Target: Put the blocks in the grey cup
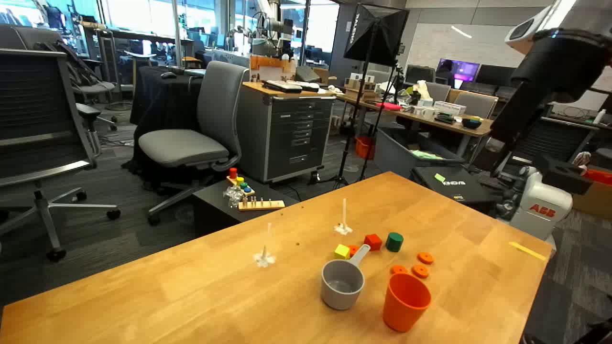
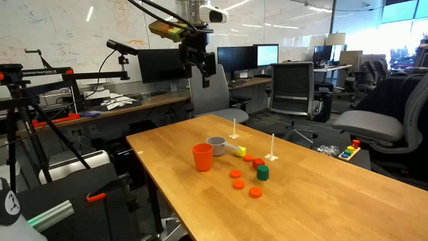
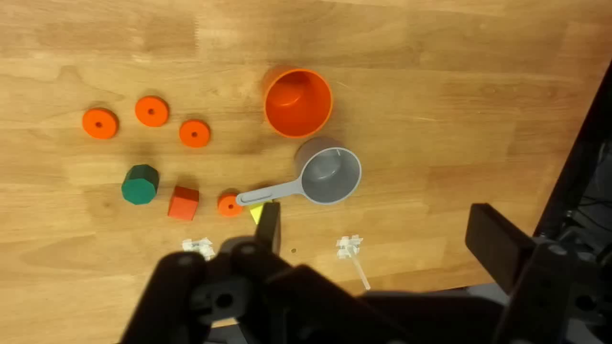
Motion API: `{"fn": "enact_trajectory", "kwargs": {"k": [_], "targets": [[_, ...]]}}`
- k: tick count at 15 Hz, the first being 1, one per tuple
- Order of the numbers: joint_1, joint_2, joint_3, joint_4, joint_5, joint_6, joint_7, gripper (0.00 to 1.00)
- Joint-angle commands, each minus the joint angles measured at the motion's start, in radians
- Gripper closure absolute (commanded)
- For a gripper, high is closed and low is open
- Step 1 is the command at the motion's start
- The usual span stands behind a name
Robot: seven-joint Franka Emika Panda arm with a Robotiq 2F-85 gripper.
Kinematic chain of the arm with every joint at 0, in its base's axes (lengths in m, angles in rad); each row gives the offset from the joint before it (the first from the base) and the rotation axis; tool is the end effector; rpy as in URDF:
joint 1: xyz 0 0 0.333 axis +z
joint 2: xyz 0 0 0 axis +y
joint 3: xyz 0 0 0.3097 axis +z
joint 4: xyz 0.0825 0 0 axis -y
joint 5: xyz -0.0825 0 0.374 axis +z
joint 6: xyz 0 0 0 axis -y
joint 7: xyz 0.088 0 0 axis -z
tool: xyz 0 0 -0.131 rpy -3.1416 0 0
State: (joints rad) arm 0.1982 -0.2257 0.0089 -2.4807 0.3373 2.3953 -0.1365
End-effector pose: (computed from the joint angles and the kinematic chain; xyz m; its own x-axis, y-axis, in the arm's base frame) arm 0.4479 0.1023 0.3645 0.9856 0.0924 0.1419 0.1245 -0.9634 -0.2375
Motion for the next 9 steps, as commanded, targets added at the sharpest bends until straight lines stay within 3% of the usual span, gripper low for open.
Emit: {"fn": "enact_trajectory", "kwargs": {"k": [1,4,9], "targets": [[-0.018,0.000,0.018,0.005,0.004,-0.003,-0.002,0.00],[-0.034,0.044,0.027,0.066,-0.046,0.001,0.024,0.00],[-0.062,0.218,0.028,0.316,-0.124,-0.028,0.032,0.00]]}}
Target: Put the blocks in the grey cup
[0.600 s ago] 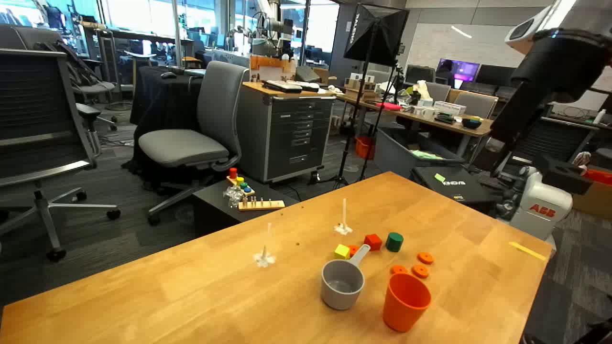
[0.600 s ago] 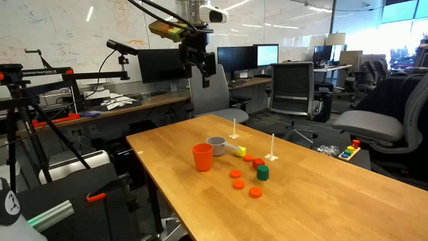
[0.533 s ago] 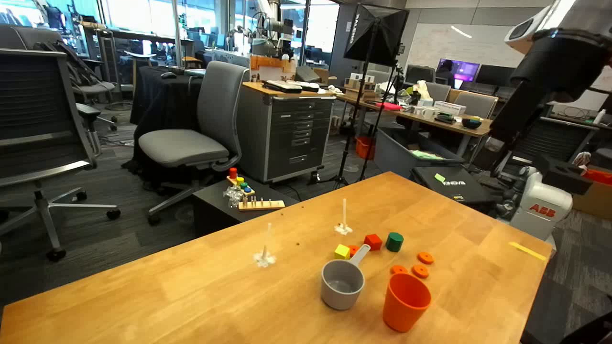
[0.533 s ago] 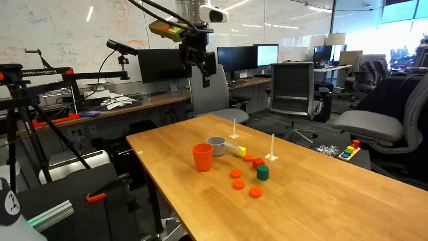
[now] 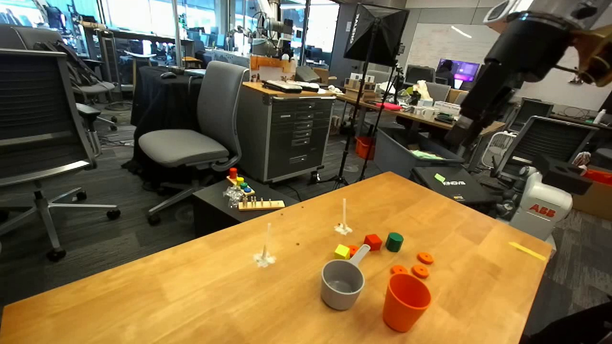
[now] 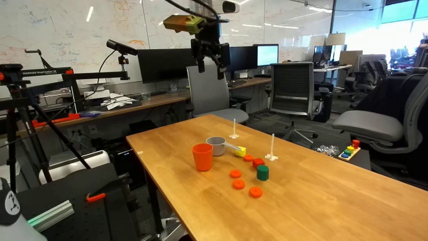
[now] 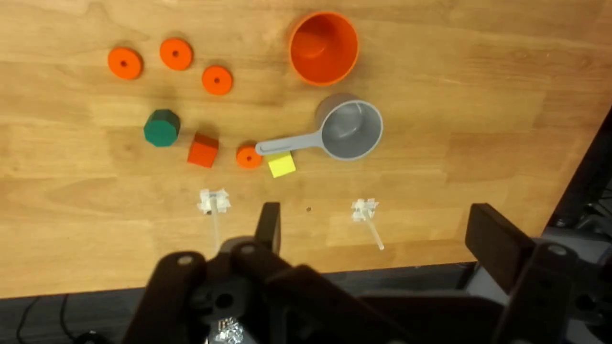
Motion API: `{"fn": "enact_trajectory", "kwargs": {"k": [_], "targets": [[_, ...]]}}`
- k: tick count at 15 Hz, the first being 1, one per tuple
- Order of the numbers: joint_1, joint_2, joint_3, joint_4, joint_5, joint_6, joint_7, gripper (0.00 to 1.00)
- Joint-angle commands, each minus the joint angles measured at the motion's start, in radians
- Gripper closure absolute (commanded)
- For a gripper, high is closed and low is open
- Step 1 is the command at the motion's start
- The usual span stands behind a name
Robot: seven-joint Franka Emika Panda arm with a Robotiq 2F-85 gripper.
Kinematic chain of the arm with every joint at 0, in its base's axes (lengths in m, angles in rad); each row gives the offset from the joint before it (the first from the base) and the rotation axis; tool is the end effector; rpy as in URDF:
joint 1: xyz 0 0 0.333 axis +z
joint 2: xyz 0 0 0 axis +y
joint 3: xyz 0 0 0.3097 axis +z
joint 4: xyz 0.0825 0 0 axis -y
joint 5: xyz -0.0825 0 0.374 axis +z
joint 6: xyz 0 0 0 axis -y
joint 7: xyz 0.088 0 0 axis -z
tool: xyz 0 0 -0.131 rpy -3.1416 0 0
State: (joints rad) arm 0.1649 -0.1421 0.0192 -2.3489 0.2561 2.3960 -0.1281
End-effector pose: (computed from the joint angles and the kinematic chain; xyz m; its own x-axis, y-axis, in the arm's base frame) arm 0.4897 0.0975 0.3840 0.9738 0.1196 0.1936 0.1547 -0.9718 -0.1779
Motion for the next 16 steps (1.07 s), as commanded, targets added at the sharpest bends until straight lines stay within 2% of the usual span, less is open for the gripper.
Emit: {"fn": "enact_trajectory", "kwargs": {"k": [1,7,13,16], "targets": [[-0.035,0.186,0.019,0.246,-0.063,-0.037,0.035,0.00],[-0.042,0.521,0.023,0.563,-0.147,-0.094,0.112,0.00],[-0.021,0.846,0.008,0.851,-0.229,-0.216,0.173,0.00],[-0.002,0.962,0.019,0.986,-0.251,-0.290,0.171,0.00]]}}
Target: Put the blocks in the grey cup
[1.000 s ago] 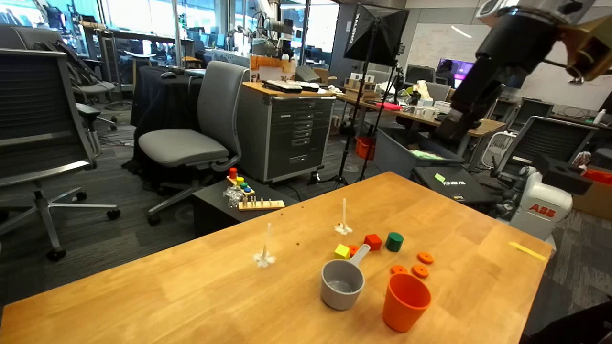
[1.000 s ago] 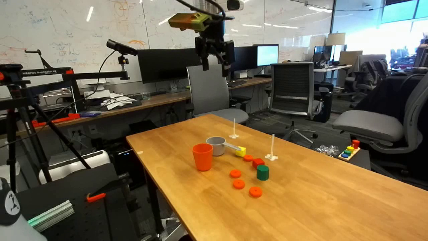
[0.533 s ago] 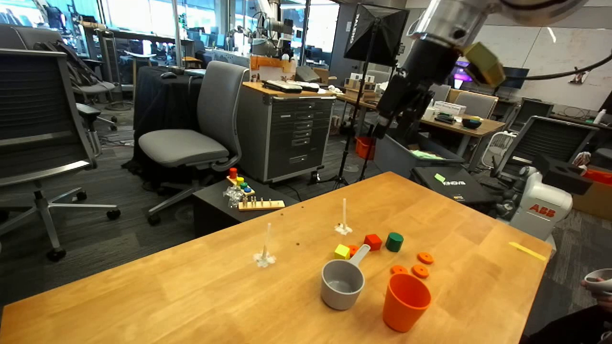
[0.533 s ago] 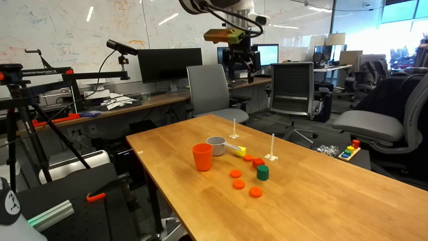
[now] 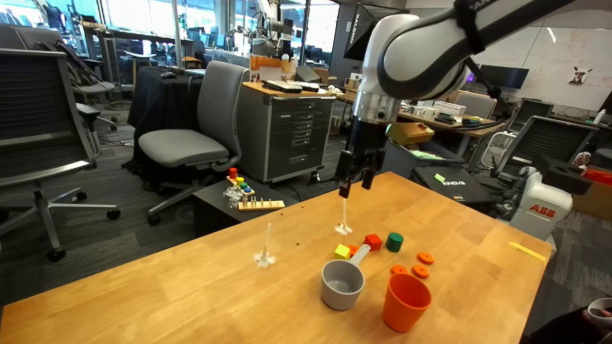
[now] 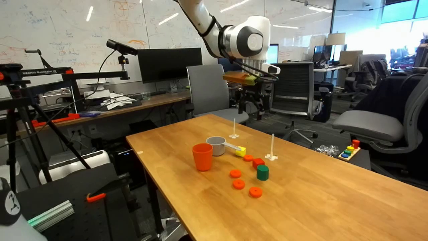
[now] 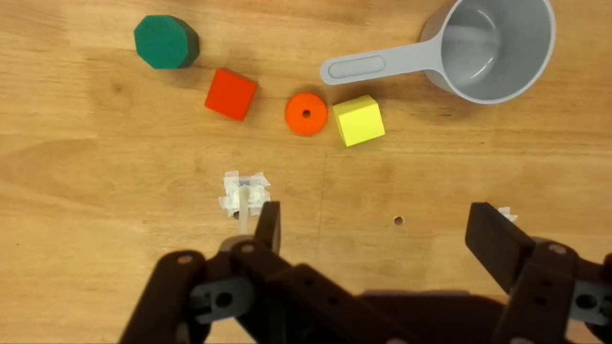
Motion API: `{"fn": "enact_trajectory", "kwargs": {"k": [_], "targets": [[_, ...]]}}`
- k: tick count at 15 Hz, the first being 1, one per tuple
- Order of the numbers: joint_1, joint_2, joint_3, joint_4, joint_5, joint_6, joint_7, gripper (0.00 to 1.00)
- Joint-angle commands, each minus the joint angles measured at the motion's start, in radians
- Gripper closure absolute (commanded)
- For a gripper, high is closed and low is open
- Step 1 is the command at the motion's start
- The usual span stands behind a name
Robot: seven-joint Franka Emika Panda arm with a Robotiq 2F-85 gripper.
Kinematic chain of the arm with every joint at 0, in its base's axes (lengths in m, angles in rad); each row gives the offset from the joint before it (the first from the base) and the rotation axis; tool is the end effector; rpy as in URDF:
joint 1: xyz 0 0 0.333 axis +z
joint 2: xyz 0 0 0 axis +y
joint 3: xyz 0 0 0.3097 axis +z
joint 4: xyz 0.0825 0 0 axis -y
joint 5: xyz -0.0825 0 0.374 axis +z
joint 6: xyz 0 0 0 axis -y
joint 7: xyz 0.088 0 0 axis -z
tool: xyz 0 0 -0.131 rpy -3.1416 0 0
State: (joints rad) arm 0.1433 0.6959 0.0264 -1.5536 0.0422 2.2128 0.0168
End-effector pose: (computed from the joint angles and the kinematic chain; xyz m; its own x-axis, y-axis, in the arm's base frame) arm 0.6781 0.1162 0.2133 0.9918 0.1217 -0.0382 0.1198 -0.9916 -0.0491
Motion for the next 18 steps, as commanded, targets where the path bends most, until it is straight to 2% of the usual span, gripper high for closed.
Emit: {"fn": "enact_trajectory", "kwargs": {"k": [1,5,8,13,18], "targets": [[0.027,0.156,0.019,0.230,-0.038,-0.131,0.021,0.00],[0.057,0.246,0.033,0.337,-0.052,-0.202,0.006,0.00],[0.066,0.287,0.015,0.377,-0.074,-0.230,0.012,0.00],[0.059,0.282,-0.009,0.316,-0.096,-0.208,0.038,0.00],[0.050,0.304,-0.018,0.322,-0.098,-0.221,0.047,0.00]]}}
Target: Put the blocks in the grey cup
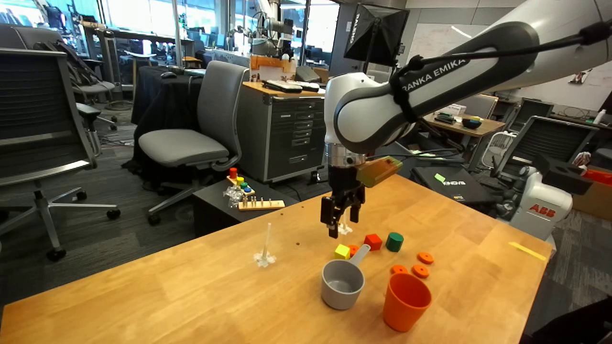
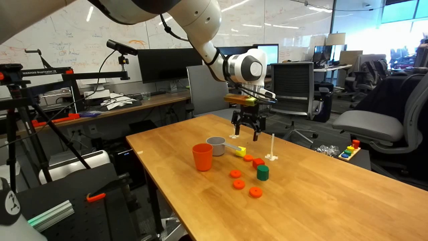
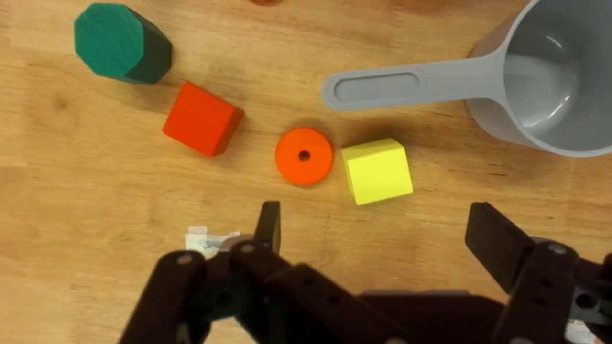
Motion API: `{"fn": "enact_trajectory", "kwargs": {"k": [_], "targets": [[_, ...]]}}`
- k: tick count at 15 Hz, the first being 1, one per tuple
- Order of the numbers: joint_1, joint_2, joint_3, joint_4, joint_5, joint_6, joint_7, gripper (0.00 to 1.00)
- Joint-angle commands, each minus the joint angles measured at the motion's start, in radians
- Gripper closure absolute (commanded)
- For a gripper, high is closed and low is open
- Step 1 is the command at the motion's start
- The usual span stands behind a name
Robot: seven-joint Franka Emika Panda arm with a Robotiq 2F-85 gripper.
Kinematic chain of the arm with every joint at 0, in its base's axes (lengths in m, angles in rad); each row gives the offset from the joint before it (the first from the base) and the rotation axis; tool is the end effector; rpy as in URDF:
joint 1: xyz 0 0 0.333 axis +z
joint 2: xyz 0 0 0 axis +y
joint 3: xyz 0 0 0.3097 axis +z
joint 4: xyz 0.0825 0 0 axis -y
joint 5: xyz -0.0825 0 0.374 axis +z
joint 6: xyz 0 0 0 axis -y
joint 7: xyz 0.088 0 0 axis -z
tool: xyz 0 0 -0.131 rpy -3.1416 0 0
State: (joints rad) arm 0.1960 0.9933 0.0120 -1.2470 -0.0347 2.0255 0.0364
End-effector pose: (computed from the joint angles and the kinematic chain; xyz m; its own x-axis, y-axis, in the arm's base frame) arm 0.6927 0.1417 0.1188 0.9608 0.1779 -0.2124 0.1873 -0.9820 0.0249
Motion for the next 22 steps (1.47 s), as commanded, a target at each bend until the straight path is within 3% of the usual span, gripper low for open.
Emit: {"fn": "enact_trajectory", "kwargs": {"k": [1,6,19,22], "targets": [[-0.007,0.013,-0.005,0.020,-0.019,-0.039,0.031,0.00],[-0.026,0.053,-0.008,0.048,-0.012,-0.078,0.034,0.00],[-0.067,0.038,-0.003,0.019,-0.006,-0.041,0.023,0.00],[-0.053,0.061,0.003,0.086,-0.017,-0.074,0.002,0.00]]}}
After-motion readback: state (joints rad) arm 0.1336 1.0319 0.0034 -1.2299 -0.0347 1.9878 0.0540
